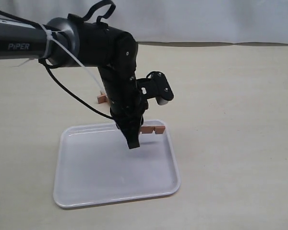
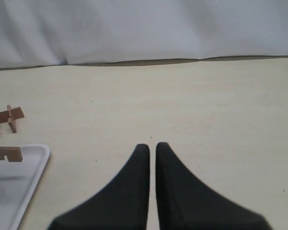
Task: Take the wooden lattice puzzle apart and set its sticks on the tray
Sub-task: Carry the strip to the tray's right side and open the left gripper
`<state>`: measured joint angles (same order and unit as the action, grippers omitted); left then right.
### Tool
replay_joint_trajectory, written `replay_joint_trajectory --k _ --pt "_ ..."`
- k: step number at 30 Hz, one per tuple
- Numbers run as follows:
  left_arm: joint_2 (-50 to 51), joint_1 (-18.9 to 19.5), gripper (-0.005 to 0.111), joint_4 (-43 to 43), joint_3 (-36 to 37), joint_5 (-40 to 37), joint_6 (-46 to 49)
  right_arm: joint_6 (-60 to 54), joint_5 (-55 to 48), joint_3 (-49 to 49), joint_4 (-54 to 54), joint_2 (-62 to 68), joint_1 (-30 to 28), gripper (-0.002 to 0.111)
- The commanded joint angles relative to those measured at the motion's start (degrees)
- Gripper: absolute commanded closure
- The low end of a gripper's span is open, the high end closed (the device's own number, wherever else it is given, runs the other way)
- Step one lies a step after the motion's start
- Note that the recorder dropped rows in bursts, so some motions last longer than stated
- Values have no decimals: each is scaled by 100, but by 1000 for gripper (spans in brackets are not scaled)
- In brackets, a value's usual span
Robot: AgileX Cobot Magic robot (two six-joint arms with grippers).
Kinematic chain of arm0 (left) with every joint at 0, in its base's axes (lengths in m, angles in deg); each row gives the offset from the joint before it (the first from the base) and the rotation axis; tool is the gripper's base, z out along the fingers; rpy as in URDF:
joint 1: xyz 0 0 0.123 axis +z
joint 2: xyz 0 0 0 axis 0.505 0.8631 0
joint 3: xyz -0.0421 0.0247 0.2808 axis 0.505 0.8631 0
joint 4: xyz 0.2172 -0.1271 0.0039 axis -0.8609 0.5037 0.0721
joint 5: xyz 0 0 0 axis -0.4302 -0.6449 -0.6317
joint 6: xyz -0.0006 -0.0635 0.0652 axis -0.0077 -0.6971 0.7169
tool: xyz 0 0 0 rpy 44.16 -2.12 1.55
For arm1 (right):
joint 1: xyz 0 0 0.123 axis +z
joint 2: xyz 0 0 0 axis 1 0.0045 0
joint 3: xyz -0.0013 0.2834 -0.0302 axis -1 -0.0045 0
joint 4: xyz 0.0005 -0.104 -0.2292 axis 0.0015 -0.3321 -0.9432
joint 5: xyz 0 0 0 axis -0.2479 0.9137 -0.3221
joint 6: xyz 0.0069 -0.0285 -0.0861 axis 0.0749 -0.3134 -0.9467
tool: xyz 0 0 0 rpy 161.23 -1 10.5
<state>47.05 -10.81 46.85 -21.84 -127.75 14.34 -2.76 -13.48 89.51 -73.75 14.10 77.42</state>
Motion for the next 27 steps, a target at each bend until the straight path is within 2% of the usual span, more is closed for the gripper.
replay_joint_trajectory --k 1,7,9,11,17,19,27 --pt "3 59 107 15 -29 37 -216 -56 84 -3 15 -22 -45 104" --pt "13 59 107 112 -29 25 -241 -56 84 -3 15 -22 -45 104" --pt "28 59 103 66 -29 25 -353 -56 84 -3 15 -22 -45 104" --pt "26 59 94 25 -29 34 -379 -56 84 -3 15 -22 -45 104" --pt "39 59 58 -99 -29 63 -538 -56 73 -3 15 -22 -45 104" --pt "39 59 52 -112 -29 -42 -647 -56 73 -3 15 -22 -45 104" --pt "-252 59 50 -595 -41 -457 -701 -56 73 -3 15 -22 -45 104"
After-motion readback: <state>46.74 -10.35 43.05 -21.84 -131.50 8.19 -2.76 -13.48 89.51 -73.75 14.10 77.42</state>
